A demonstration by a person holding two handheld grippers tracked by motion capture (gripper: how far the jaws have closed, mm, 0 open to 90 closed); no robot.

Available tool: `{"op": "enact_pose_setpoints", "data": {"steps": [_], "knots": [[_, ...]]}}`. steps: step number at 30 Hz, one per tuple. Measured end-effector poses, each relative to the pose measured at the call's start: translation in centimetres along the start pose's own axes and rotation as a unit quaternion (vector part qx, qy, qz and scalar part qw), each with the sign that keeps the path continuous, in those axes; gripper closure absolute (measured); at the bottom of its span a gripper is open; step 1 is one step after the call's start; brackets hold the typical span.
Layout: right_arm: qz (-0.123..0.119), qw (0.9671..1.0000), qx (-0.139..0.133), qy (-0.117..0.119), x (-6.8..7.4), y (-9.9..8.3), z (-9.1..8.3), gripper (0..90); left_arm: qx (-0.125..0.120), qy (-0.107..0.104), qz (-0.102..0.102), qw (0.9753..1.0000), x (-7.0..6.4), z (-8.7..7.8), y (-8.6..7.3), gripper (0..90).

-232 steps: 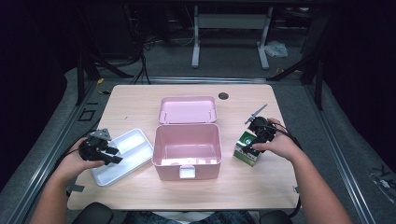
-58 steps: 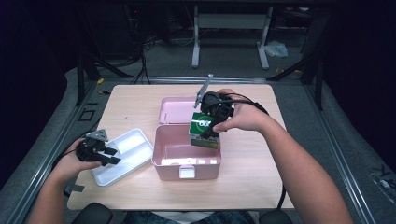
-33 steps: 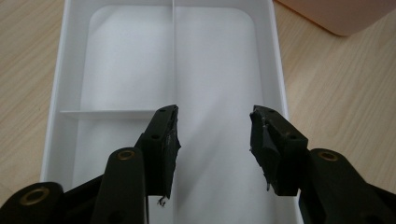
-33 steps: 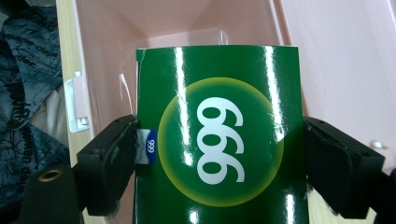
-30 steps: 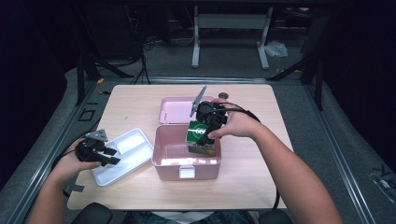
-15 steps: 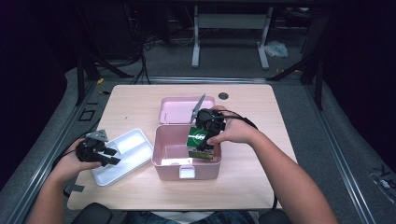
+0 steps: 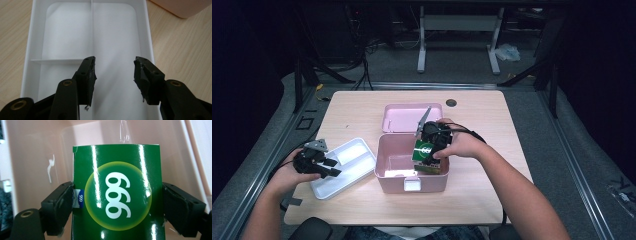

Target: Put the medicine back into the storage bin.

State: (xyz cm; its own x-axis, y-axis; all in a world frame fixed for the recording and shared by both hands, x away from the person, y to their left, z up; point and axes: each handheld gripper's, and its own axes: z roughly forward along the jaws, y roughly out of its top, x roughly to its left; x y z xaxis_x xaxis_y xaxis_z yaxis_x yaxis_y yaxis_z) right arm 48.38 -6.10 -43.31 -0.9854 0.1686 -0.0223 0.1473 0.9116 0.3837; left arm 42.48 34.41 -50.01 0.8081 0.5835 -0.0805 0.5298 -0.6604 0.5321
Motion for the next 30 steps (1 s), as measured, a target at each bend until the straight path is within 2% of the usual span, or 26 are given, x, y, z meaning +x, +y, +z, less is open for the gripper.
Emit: {"op": "enact_pose_setpoints", "data": {"steps": [6, 19, 30], "knots": [[0.001, 0.9999, 0.014, 0.003, -0.1, -0.2, 0.9, 16.0, -0.001, 0.000, 0.000, 1.0000, 0.0, 0.0, 0.0, 51.6], [0.009, 0.9998, 0.017, 0.006, -0.4, -0.8, 2.4, 15.9, -0.001, -0.001, -0.002, 1.0000, 0.0, 0.0, -0.1, 51.7], [0.012, 0.9997, 0.020, 0.005, -0.4, -0.9, 2.5, 15.3, 0.000, -0.001, -0.001, 1.0000, 0.0, 0.1, 0.0, 51.6]]}}
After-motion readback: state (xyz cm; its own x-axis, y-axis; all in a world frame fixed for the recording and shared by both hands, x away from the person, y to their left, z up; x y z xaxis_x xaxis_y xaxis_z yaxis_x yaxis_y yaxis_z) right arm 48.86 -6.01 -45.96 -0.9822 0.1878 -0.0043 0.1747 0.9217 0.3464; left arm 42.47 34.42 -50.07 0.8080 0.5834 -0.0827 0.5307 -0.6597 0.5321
